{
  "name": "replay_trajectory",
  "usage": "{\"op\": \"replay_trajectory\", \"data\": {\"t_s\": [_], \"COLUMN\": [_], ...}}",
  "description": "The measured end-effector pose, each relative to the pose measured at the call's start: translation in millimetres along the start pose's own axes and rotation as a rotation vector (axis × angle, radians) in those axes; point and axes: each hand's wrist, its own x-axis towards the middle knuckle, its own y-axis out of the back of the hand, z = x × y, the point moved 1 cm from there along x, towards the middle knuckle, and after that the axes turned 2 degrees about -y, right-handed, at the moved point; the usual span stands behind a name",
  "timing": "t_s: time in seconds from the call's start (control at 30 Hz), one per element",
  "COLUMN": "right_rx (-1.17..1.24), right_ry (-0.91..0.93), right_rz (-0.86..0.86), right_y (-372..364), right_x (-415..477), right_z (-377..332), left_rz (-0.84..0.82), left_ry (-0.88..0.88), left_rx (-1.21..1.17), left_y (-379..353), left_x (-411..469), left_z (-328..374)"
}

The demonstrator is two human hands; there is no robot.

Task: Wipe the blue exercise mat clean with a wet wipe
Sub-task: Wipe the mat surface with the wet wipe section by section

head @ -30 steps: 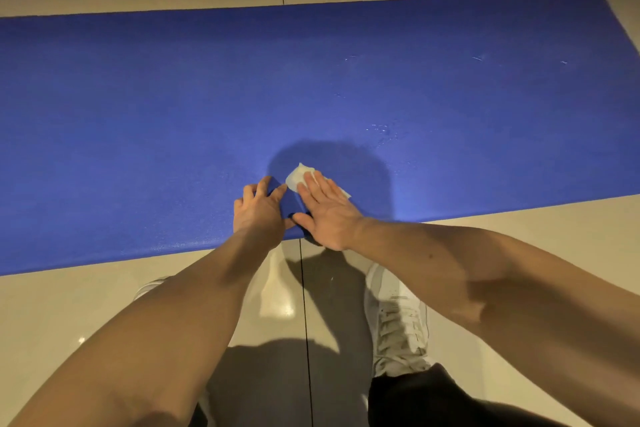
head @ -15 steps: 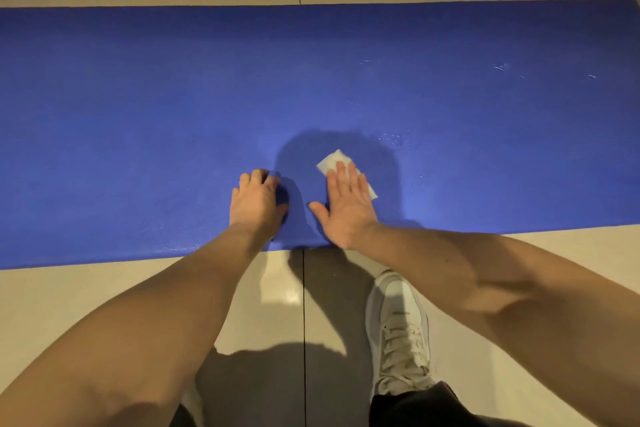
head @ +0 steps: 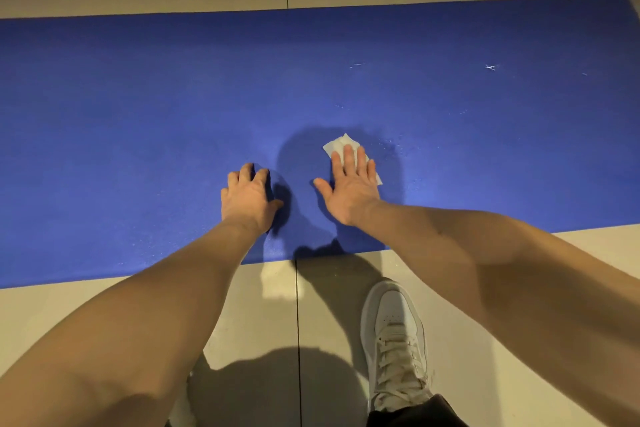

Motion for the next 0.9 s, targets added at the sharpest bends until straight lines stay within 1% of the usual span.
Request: {"op": "replay_trajectory", "data": {"t_s": [0.03, 0.13, 0.23, 0.27, 0.3, 0.4, 0.43, 0.5, 0.57, 0.67, 0.77, 0.83, 0.9], "right_rx": [0.009, -0.043, -0.105, -0.122, -0.119, -0.072, -0.069, -0.035, -0.006, -0.071, -0.145, -0.142, -0.093], "right_ry": [0.032, 0.22, 0.341, 0.342, 0.302, 0.065, 0.01, -0.041, 0.008, 0.23, 0.398, 0.405, 0.28], "right_rz": [-0.008, -0.01, 0.002, 0.007, 0.013, 0.011, 0.005, 0.01, 0.028, 0.036, 0.036, 0.044, 0.076], "right_y": [-4.0, -15.8, -11.1, -7.1, -1.7, 16.5, 19.5, 18.7, 10.5, -5.7, -5.0, 3.0, 16.8], "right_x": [-2.8, -13.1, -4.7, 1.1, 8.6, 30.0, 33.6, 35.9, 32.8, 24.3, 27.8, 40.9, 59.1], "right_z": [-12.6, -37.7, -23.7, -13.8, -2.5, 21.0, 20.1, 6.7, -15.1, -40.7, -35.6, -22.1, -5.8], "left_rz": [0.006, 0.027, 0.063, 0.066, 0.061, 0.018, 0.011, 0.018, 0.044, 0.083, 0.086, 0.072, 0.056], "left_ry": [-0.004, -0.017, -0.025, -0.031, -0.034, -0.032, -0.036, -0.051, -0.06, -0.052, -0.029, -0.027, -0.028], "left_rx": [-0.004, -0.013, -0.058, -0.071, -0.078, -0.044, -0.024, -0.005, -0.02, -0.027, -0.018, -0.007, -0.005], "left_y": [1.2, 3.2, 3.2, 2.7, 2.3, 1.4, 1.4, 1.6, 3.0, 5.7, 6.6, 7.3, 8.2], "left_x": [1.6, 7.4, 11.5, 12.8, 14.5, 17.9, 18.7, 20.6, 23.3, 29.9, 36.0, 38.4, 40.2], "left_z": [1.2, 3.1, 3.2, 3.5, 3.9, 3.2, 2.2, -0.3, -2.6, -7.3, -11.6, -12.1, -12.5]}}
